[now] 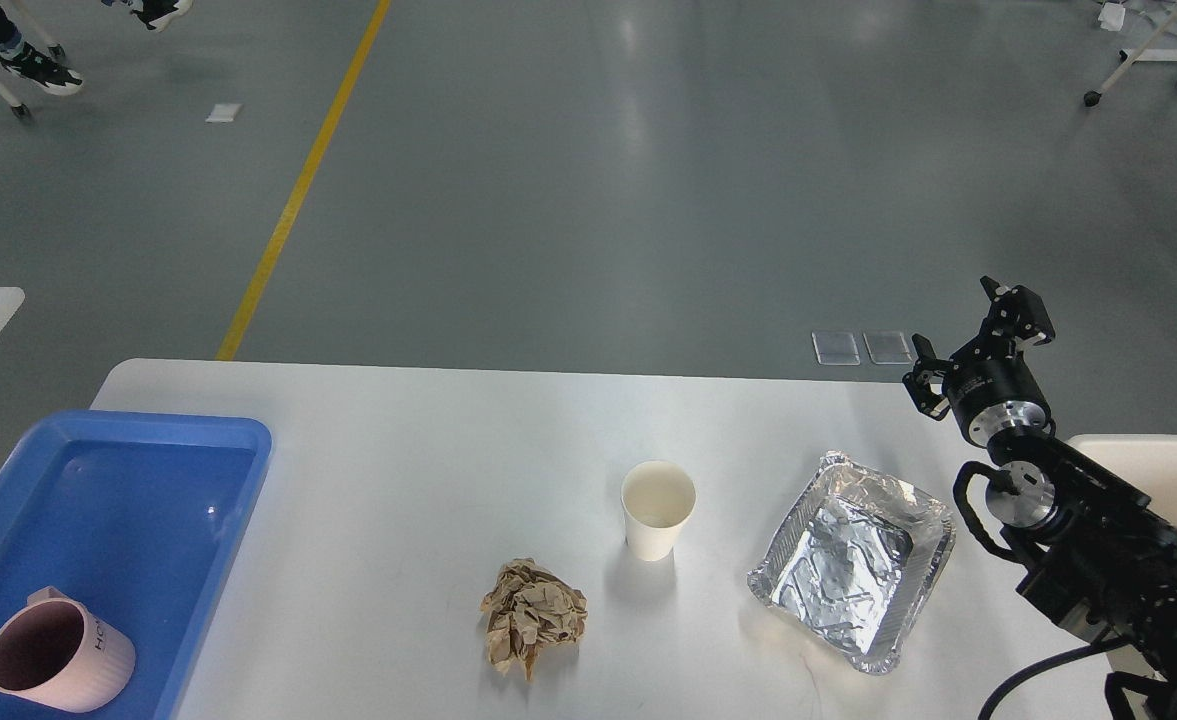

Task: Tidy desktop
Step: 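Carry the steel tray with the left gripper into the blue bin, then lower the steel tray into the bin and open the left gripper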

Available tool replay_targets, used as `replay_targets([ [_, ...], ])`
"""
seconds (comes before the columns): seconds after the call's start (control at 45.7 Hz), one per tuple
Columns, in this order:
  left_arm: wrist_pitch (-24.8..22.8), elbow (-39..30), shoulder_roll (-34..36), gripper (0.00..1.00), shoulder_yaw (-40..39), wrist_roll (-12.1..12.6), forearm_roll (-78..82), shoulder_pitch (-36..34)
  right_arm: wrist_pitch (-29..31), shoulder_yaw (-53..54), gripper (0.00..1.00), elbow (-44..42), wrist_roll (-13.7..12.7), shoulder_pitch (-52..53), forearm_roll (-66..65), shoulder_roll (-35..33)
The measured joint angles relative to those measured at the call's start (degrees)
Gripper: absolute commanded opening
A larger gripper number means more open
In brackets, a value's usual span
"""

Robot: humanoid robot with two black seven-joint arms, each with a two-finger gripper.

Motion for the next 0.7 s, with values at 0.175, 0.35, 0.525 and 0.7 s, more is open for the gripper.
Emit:
replay_targets([
  [0.175,10.8,10.61,-12.1,0.0,10.09,0.2,-3.15,0.43,0.0,0.0,1.0,0.21,0.0,-0.04,0.0,0.08],
  [0.35,17.61,23.09,-25.44,0.0,15.84,0.21,-10.97,3.64,0.0,-0.01,1.0,0.24,0.0,-0.03,0.0,0.09],
  [0.525,20.59,34.71,-36.86,0.0,15.99,0.57,-17.33,10.41,0.0,-0.04,1.0,0.24,0.0,0.07,0.0,0.09],
  [0.7,21.57,44.5,-45.9,0.0,15.82,2.53,-19.89,15.05,0.0,-0.07,1.0,0.43,0.0,0.11,0.0,0.17],
])
